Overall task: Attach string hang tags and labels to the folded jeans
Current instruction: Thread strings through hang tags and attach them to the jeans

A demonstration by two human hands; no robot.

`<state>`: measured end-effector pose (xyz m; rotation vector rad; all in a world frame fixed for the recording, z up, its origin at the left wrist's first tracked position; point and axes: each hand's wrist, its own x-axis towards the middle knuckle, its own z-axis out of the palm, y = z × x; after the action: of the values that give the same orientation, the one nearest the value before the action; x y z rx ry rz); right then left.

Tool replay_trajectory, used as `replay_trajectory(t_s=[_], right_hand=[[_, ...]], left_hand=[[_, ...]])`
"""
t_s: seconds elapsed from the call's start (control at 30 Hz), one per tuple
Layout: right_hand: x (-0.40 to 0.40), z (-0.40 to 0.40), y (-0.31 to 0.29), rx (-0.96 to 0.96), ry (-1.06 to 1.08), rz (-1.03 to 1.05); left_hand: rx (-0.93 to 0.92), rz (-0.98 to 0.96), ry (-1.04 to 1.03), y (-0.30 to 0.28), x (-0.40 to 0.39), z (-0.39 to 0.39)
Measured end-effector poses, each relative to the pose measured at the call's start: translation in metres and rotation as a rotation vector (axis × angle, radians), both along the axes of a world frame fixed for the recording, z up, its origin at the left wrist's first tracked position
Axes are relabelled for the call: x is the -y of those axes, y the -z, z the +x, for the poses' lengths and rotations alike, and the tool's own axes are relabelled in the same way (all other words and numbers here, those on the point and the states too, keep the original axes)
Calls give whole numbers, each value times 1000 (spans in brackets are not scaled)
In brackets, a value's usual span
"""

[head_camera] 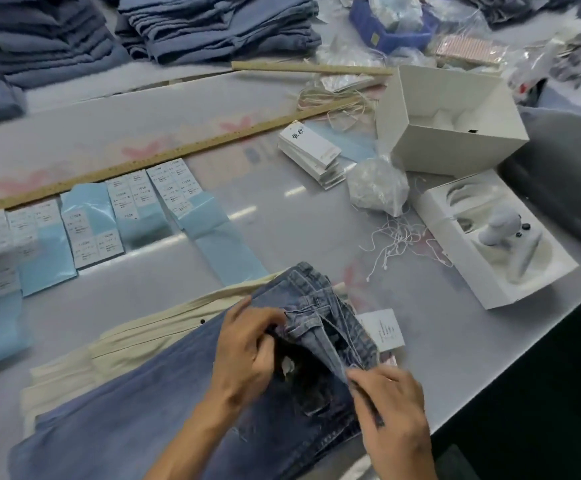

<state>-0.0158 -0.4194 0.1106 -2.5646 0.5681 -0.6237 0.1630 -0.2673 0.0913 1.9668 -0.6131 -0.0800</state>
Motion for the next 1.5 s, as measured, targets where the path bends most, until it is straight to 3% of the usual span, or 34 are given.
replay_trajectory(t_s=[0.07, 0.13, 0.2, 0.27, 0.33, 0.43, 0.63, 0.77, 0.87, 1.07, 1.17, 1.3, 1.4, 1.5], right_hand=[[-8, -15, -2, 8, -89, -60], [-14, -21, -2, 15, -133, -81], [-18, -21, -4, 32, -126, -63], [-21, -18, -7, 37, -115, -72], [-21, -18, -9, 57, -101, -70], [-24, -20, -13, 76, -111, -23], [-48, -34, -6, 70, -172, 29], [-56, -38, -6, 19, -192, 52], [-60, -33, -12, -61, -126, 139], [-51, -3, -24, -107, 251, 632], [-46, 9, -25, -84, 262, 831], [-43, 9, -26, 22, 215, 1060], [-41, 4, -28, 71, 187, 1102], [-36, -7, -28, 100, 150, 877]], left_hand=[[-50, 40, 55, -32, 1, 8], [-15, 344, 299, -62, 11, 16], [171, 694, 596, -76, 30, 18], [237, 872, 772, -83, 51, 13], [233, 954, 791, -81, 64, 7], [101, 837, 596, -65, 57, 10], [-532, 190, 378, -50, 2, 1], [-708, -12, 277, -51, -11, -10], [-742, -44, 292, -53, -13, -19], [-528, 81, 327, -63, -4, -42], [-476, 107, 307, -67, 2, -44], [-563, 38, 290, -66, 2, -38], [-591, 12, 273, -66, 2, -36], [-604, -27, 236, -68, 2, -35]])
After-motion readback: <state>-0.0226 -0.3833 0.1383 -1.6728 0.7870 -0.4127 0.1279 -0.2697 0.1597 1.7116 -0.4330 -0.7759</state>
